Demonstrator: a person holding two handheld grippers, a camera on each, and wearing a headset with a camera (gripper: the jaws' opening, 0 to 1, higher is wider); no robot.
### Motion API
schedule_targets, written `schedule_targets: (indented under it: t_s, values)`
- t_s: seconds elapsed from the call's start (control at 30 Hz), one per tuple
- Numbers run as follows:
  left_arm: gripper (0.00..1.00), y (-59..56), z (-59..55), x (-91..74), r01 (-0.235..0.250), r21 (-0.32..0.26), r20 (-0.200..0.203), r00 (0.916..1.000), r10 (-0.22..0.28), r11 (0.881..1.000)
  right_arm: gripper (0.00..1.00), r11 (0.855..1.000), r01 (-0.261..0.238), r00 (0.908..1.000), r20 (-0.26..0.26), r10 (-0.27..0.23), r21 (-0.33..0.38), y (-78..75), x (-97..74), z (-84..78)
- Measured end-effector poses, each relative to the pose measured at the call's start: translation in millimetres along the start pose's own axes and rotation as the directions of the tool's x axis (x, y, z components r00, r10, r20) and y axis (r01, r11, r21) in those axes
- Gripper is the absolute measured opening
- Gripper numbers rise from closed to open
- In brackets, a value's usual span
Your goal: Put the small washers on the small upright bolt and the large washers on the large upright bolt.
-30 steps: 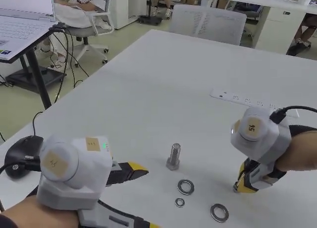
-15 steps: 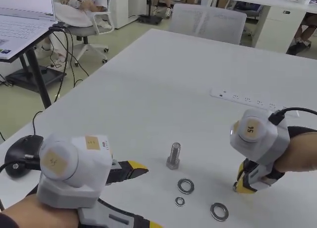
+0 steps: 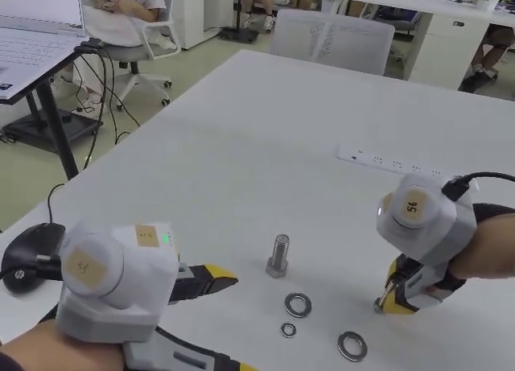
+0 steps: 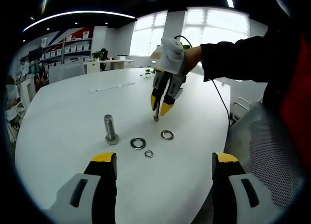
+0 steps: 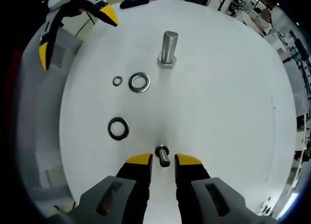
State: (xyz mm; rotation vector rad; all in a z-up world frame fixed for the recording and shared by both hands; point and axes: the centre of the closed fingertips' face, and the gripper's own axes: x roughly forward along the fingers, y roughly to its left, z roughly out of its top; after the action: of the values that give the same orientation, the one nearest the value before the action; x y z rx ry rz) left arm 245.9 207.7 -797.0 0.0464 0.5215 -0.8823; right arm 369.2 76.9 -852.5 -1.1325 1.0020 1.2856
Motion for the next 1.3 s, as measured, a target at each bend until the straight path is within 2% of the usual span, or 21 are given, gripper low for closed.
schedule_targets:
  t_s: [0.37, 0.67, 1.1, 1.3]
  values:
    - [0.8, -2.1, 0.7, 0.6, 0.007, 0.005, 0.0, 1.0, -0.007, 1.0, 0.2, 0.999, 0.014, 0.9999, -0.007, -0.014, 0.032, 3.1, -7.8, -17.0]
    - [0.8, -3.2, 1.1, 1.1, 0.012, 0.009, -0.002, 0.9999, -0.012, 1.0, 0.2, 0.998, 0.0, 0.9999, -0.013, 0.001, 0.065, 18.0, -5.2, -33.3]
    - [0.8, -5.0, 3.4, 0.5, 0.015, 0.017, 0.005, 0.9999, -0.015, 1.0, 0.2, 0.998, -0.009, 1.0, 0.002, 0.009, 0.059, 45.9, -6.5, -29.3]
    - [0.8, -5.0, 3.4, 0.8, 0.015, 0.017, 0.008, 0.9999, -0.015, 1.0, 0.2, 0.997, -0.049, 0.9987, 0.015, 0.048, 0.055, 66.7, -0.8, -21.4]
